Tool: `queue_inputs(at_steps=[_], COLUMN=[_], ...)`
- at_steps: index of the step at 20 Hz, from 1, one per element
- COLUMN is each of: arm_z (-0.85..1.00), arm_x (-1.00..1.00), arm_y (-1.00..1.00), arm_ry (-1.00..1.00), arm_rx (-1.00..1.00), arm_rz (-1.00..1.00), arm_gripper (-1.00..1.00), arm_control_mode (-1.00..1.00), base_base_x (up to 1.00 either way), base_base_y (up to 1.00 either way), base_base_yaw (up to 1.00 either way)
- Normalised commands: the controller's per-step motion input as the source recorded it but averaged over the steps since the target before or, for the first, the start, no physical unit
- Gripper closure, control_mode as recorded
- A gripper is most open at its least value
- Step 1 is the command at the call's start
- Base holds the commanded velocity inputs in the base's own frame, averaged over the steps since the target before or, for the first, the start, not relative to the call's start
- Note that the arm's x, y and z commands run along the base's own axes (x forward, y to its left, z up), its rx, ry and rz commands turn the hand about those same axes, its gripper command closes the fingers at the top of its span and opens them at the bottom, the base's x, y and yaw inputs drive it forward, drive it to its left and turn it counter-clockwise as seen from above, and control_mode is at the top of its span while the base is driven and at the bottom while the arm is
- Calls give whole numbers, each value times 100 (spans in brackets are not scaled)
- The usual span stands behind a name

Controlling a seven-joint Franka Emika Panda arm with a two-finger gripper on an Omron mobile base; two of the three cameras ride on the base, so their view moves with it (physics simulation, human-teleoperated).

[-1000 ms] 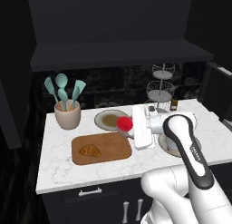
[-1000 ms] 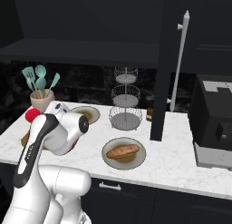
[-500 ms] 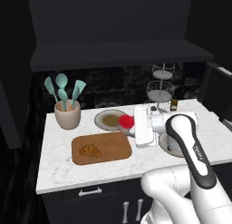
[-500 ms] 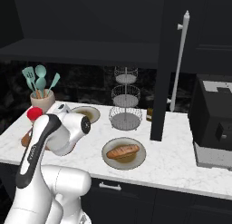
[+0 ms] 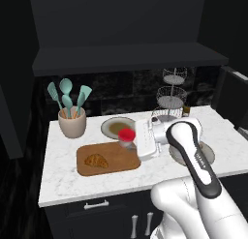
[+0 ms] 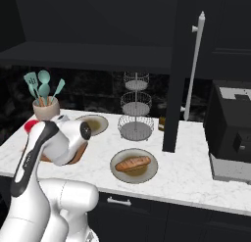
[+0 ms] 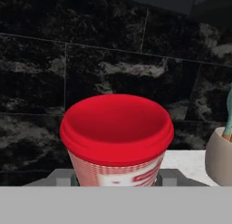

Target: From the different types of pastries on the counter, select a croissant and place it on the cutting board. Then retrieve a jar of jam from the cabinet and place it alongside the croissant on the cutting board.

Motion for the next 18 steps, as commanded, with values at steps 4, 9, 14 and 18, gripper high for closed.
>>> queue_inputs(at_steps=[4,9,14,18], arm_z=[-100,-100,-100,-100], arm_x=[0,0,10,22], arm_y=[5,-3,-14,-2], arm_ry=[4,2,0,0], arm_rx=[6,7,9,16], arm_rz=[-5,-5,-4,-3], arm_gripper=[100,100,100,100], arm_control_mode=[-100,-100,-100,-100], base_base_x=[0,0,0,0], base_base_y=[0,0,0,0], base_base_yaw=[0,0,0,0])
